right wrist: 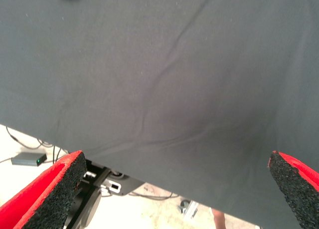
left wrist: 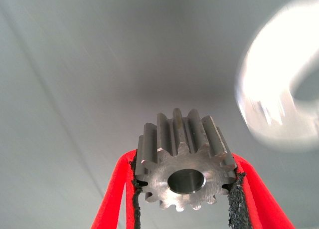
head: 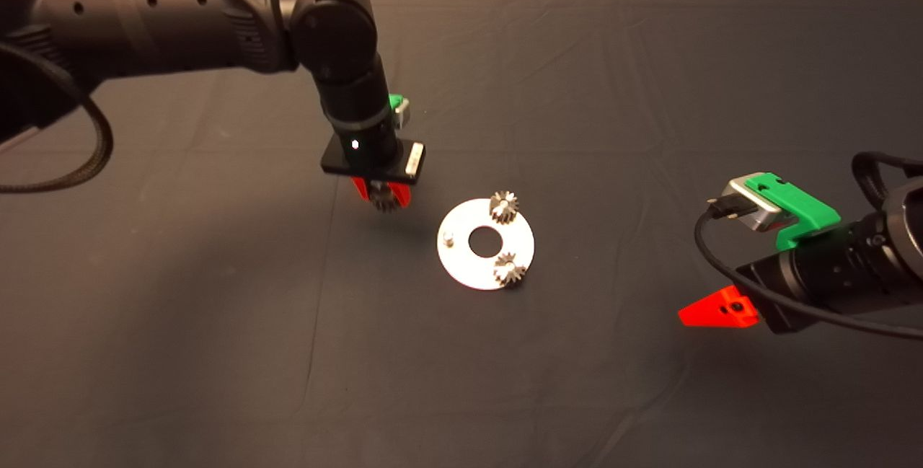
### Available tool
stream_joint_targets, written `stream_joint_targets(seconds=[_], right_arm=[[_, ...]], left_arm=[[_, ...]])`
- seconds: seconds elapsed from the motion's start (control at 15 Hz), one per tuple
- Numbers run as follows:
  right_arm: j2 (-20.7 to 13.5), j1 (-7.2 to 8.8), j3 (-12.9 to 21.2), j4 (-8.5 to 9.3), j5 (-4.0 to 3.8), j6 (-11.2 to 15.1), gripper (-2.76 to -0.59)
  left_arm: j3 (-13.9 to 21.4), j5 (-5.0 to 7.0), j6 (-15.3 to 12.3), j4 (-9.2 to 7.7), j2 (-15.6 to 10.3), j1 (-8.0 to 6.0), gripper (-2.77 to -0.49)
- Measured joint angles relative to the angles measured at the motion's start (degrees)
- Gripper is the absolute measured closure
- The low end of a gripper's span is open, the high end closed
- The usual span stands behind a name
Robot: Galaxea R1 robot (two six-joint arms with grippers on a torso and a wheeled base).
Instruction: Install three planetary gears onto the carrier pins
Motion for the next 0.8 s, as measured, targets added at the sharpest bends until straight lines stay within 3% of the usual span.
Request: stream_joint_targets(seconds=[0.27,0.4,0.53,0.67,0.8], right_arm=[[0.00,0.00,0.00,0.01,-0.02,0.02,-2.73],[-0.02,-0.01,0.00,0.01,-0.05,0.02,-2.73],[0.00,0.00,0.02,0.01,-0.01,0.02,-2.73],[0.00,-0.02,0.02,0.01,0.02,0.02,-2.73],[0.00,0.00,0.05,0.01,0.23,0.02,-2.73]], left_arm=[[9.09,-0.34,-12.72,-0.12,-0.32,-0.24,-0.79],[12.59,-0.31,-16.71,-0.24,-0.61,-0.24,-0.78],[13.31,-0.31,-19.33,-0.19,-0.53,-0.24,-0.78],[13.01,0.15,-23.05,1.07,0.87,-0.27,-0.78],[10.81,-0.15,-23.28,1.54,3.69,-0.27,-0.78]])
